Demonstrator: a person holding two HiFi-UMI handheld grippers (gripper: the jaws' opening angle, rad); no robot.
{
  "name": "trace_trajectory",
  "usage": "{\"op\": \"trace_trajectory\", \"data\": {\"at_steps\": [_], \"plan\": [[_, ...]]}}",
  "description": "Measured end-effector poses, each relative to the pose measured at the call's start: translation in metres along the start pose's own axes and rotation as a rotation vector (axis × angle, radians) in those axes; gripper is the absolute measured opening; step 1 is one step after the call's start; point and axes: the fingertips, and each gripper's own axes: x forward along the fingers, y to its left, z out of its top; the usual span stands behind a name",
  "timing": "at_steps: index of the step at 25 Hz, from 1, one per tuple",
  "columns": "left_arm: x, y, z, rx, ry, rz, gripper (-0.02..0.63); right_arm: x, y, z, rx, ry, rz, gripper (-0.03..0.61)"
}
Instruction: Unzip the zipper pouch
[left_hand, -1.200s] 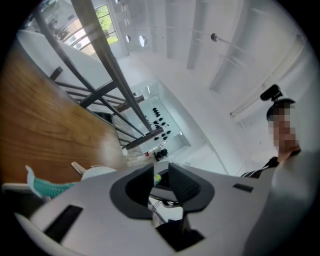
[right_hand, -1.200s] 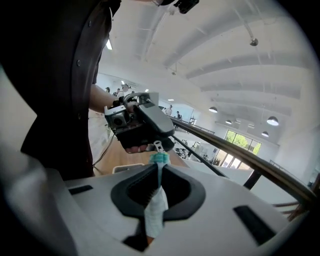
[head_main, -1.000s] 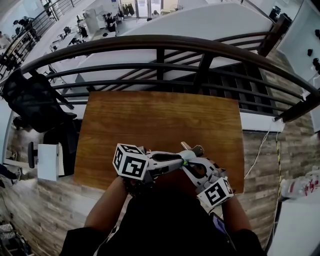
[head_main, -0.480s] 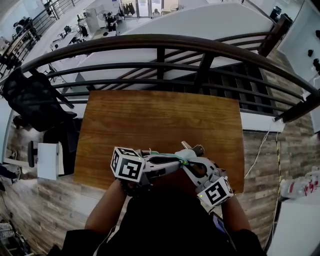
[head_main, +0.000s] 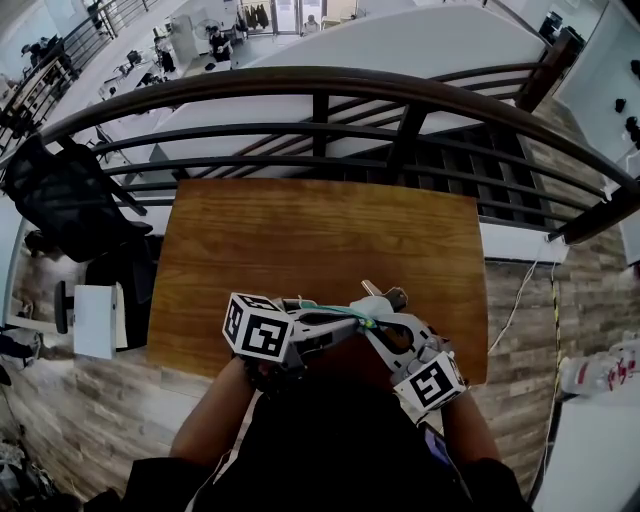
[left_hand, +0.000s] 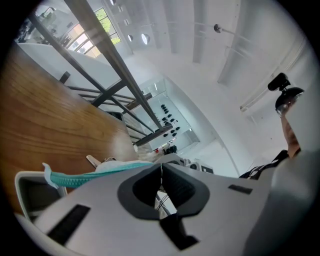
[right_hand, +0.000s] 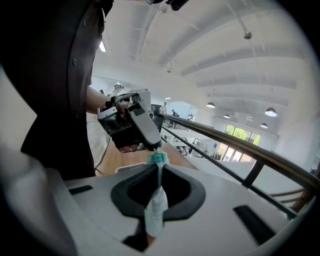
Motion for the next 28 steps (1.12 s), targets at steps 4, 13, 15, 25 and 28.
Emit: {"op": "trace_trajectory", "data": {"at_steps": [4, 13, 15, 25, 28], "plan": [[0.006, 0.006, -0.005, -0.006, 0.003, 0.029, 0.015, 0.000, 0.002, -0.010, 0.074, -0.016, 0.001, 0.014], [0.033, 0.034, -0.040, -0.021, 0.130, 0.118, 0.015, -0.002, 0.020, -0.060, 0.292, -0.002, -0.035, 0.023], [0.042, 0.035, -0.041, -0.068, 0.115, 0.096, 0.015, -0.006, 0.016, -0.068, 0.321, -0.006, -0.053, 0.029], [0.075, 0.030, -0.049, -0.045, 0.186, 0.070, 0.015, -0.044, 0.005, -0.074, 0.230, 0.035, -0.072, 0.097], [0.080, 0.030, -0.049, -0.044, 0.192, 0.073, 0.015, -0.047, 0.005, -0.072, 0.207, 0.043, -0.059, 0.089]]}}
